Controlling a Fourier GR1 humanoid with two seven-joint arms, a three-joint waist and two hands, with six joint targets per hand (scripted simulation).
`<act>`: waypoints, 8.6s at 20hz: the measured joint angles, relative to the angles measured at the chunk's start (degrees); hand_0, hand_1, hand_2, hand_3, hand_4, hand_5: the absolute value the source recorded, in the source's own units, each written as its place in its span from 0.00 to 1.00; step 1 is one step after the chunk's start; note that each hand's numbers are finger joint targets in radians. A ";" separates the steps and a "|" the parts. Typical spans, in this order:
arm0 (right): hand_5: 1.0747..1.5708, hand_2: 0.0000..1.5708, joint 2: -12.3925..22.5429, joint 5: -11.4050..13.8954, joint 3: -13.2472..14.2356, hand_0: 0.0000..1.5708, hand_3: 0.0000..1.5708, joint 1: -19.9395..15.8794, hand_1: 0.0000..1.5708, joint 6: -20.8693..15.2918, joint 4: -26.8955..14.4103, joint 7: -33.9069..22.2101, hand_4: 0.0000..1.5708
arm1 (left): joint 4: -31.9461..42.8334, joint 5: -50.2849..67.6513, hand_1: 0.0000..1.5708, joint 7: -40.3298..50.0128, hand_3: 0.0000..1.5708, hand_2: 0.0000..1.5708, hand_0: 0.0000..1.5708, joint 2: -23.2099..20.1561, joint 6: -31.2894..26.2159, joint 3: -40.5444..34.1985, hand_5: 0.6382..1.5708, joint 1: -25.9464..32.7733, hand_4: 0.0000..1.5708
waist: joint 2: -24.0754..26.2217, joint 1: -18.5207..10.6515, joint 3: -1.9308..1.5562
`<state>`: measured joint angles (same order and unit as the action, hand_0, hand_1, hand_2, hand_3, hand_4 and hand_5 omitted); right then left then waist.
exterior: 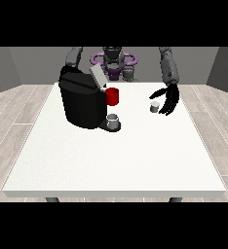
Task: Insert the coffee pod into the coffee machine and close the lid
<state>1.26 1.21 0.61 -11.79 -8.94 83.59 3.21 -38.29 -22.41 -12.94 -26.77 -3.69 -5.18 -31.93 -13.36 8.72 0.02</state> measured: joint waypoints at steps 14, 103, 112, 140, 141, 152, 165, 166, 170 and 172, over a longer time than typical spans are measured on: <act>1.00 0.00 -0.14 0.12 -0.52 0.00 0.00 -0.57 0.00 -0.59 1.94 -2.44 0.32 | 6.73 -7.13 0.59 -5.47 0.52 0.66 0.59 1.23 11.93 0.24 1.00 -3.56 0.18 | -0.64 1.37 -0.09; 1.00 0.00 1.16 -3.38 2.88 0.00 0.00 -6.34 0.00 -0.30 -4.49 0.50 0.27 | 4.30 -14.93 0.77 5.93 0.69 0.78 0.77 2.29 -4.51 -1.32 1.00 -35.17 0.29 | -1.58 7.77 -0.05; 1.00 0.00 1.10 -3.15 2.98 0.00 0.00 -7.02 0.00 -0.77 -4.91 1.02 0.28 | 3.87 -16.46 0.68 5.73 0.60 0.71 0.68 2.25 -3.66 -0.78 1.00 -35.70 0.24 | -2.34 7.58 -0.08; 1.00 0.00 1.13 -3.29 3.47 0.00 0.00 -4.36 0.00 -1.41 -7.77 2.04 0.25 | 2.85 -21.01 0.00 3.43 0.00 0.00 0.00 1.91 -8.39 2.24 1.00 -33.18 0.00 | 2.14 5.05 -0.05; 1.00 0.00 1.46 -3.75 3.81 0.00 0.00 -4.66 0.00 -0.98 -7.75 1.93 0.24 | 2.76 -20.96 0.00 3.42 0.00 0.00 0.00 1.85 -8.53 2.05 1.00 -33.23 0.00 | 2.17 4.99 -0.05; 1.00 0.00 1.77 -5.60 6.14 0.00 0.00 1.96 0.00 -0.49 -9.21 3.23 0.25 | 0.84 -10.99 0.00 2.38 0.00 0.00 0.00 9.40 -7.97 -5.67 1.00 -25.04 0.17 | 11.38 -0.77 0.01; 1.00 0.00 5.44 -5.27 3.49 0.00 0.00 7.11 0.00 4.66 -3.35 -0.47 0.00 | -0.22 3.89 0.00 -1.28 0.00 0.00 0.00 19.15 -9.99 -15.16 1.00 -7.98 0.00 | 25.84 -8.07 0.01; 1.00 0.00 6.29 -5.44 3.59 0.00 0.00 6.32 0.00 5.39 -2.71 -0.98 0.00 | -0.50 4.49 0.00 -1.24 0.00 0.00 0.00 19.61 -10.08 -15.37 1.00 -7.28 0.00 | 26.16 -8.61 0.01; 1.00 0.00 7.68 -6.08 3.46 0.00 0.00 3.42 0.00 6.73 -0.27 -3.93 0.00 | -2.08 6.91 0.00 -0.94 0.00 0.00 0.00 20.74 -11.52 -15.81 1.00 -4.26 0.00 | 26.92 -10.67 0.01; 1.00 0.00 8.33 -6.48 3.81 0.00 0.00 2.34 0.00 7.65 -0.52 -3.97 0.00 | -3.52 7.95 0.00 -0.49 0.00 0.00 0.00 22.50 -11.72 -15.43 1.00 -3.22 0.04 | 26.99 -12.48 0.01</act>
<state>9.59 -5.27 4.42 -9.45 -1.28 83.08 -0.77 -41.80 -14.46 -13.43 -4.27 -15.41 -20.61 -35.15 13.64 -3.77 0.03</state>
